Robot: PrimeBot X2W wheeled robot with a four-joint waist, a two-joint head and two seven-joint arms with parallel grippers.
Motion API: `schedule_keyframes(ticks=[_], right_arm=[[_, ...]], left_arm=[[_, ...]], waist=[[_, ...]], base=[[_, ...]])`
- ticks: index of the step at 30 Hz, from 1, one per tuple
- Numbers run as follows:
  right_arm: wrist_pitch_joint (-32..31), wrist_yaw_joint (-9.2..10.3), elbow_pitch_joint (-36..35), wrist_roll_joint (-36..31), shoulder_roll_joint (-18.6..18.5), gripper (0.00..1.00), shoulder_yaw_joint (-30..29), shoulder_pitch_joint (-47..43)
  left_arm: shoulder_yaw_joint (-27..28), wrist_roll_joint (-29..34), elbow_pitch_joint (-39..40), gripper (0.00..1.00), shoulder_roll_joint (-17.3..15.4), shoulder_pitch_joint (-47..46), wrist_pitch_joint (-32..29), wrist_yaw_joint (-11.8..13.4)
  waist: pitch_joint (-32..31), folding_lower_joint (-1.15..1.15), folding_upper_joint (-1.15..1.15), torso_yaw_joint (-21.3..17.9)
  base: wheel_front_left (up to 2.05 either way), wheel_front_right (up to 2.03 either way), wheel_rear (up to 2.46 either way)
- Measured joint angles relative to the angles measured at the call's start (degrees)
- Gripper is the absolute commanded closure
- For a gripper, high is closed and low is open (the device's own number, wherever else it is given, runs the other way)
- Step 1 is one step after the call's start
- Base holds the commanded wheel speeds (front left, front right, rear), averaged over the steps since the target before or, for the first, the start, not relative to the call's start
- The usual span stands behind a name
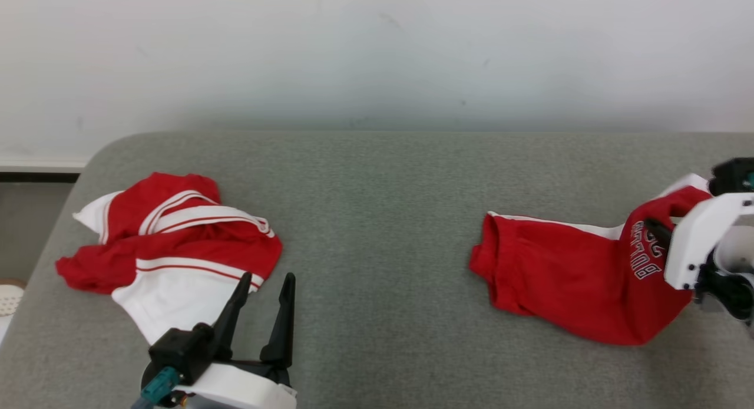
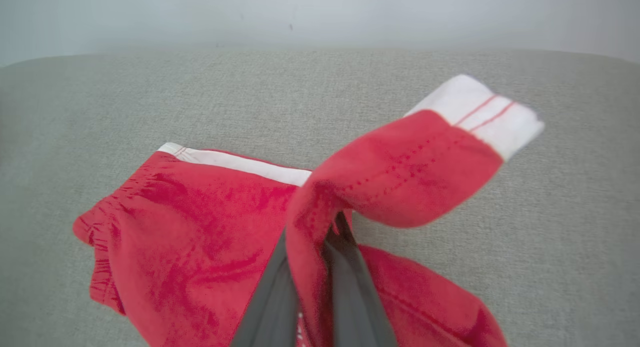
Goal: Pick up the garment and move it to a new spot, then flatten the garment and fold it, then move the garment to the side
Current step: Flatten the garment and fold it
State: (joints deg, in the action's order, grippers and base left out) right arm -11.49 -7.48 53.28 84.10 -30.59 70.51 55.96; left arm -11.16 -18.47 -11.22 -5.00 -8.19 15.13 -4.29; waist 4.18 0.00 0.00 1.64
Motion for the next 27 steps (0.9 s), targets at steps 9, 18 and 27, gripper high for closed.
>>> schedule_keyframes(ticks=[9, 18, 27], right_arm=[[-7.0, 0.00, 2.3, -2.4, 7.4, 1.00, 1.5, 2.5], [-9.2, 0.00, 6.0, -3.4, 11.7, 0.00, 1.9, 2.4], [-5.8, 0.00, -2.3, -4.1, 11.3, 0.00, 2.0, 1.1]], left_arm=[[0.8, 0.9, -2.2, 0.00, 0.8, 0.2, 0.0, -1.3], [1.2, 0.9, -3.0, 0.00, 1.5, 0.2, 0.0, -2.0], [2.6, 1.5, -3.4, 0.00, 1.9, 0.5, 0.0, -2.3]], waist=[[-0.2, 0.00, 0.00, 5.2], [0.2, 0.00, 0.00, 8.1], [-0.7, 0.00, 0.00, 4.9]], base=[[0.00, 0.00, 0.00], [0.00, 0.00, 0.00], [0.00, 0.00, 0.00]])
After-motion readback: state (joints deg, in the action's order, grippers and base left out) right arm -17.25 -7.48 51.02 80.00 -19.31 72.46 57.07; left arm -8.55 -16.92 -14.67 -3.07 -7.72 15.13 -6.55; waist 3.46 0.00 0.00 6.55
